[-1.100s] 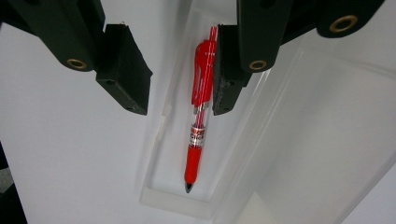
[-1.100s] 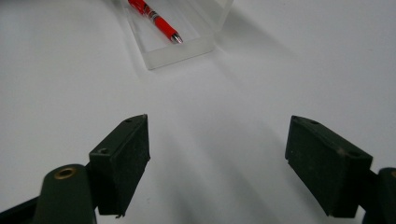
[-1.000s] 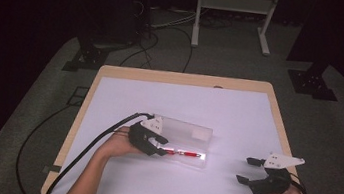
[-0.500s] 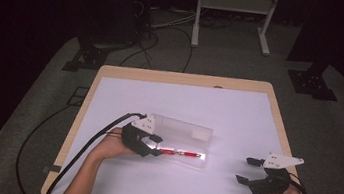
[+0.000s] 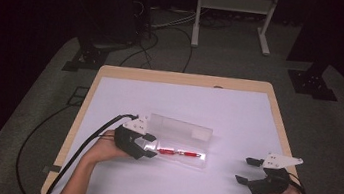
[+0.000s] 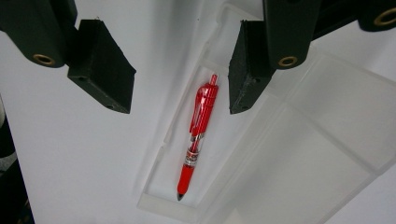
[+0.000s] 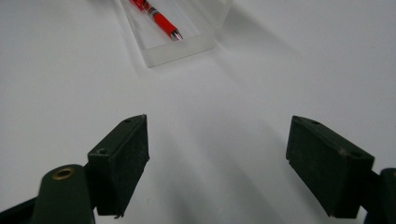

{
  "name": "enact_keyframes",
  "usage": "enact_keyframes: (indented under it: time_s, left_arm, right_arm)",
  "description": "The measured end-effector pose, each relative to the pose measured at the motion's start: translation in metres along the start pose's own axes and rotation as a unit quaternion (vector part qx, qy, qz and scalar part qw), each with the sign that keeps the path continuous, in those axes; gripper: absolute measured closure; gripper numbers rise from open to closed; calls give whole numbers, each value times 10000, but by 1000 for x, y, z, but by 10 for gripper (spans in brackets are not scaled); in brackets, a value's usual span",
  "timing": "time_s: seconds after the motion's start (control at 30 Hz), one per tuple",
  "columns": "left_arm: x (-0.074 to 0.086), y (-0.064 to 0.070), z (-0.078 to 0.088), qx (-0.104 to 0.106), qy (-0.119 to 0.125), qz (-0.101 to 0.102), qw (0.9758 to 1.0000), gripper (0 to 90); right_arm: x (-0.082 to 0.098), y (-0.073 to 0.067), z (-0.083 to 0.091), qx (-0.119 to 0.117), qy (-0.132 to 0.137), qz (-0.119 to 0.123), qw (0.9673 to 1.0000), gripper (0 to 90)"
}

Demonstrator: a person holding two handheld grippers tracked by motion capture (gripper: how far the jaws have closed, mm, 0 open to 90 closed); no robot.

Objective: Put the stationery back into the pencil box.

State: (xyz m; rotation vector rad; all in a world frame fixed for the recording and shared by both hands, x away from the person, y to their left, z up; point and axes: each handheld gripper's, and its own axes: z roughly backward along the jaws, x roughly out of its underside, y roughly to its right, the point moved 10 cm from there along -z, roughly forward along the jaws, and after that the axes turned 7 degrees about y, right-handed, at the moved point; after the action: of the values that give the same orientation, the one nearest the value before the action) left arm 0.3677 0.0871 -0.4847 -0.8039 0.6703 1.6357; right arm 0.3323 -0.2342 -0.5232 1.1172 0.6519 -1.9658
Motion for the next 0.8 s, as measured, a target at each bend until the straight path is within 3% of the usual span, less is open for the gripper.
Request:
enact_keyframes:
  time_s: [0.27, 0.8]
  left_arm:
    - [4, -3, 8, -180, 168, 97, 9996, 337]
    - [18, -4, 20, -396, 253, 256, 9986, 256]
  right_arm:
    - [0, 0, -1, -5, -15, 14, 10000, 203]
    - [1, 0, -2, 11, -42, 13, 10000, 200]
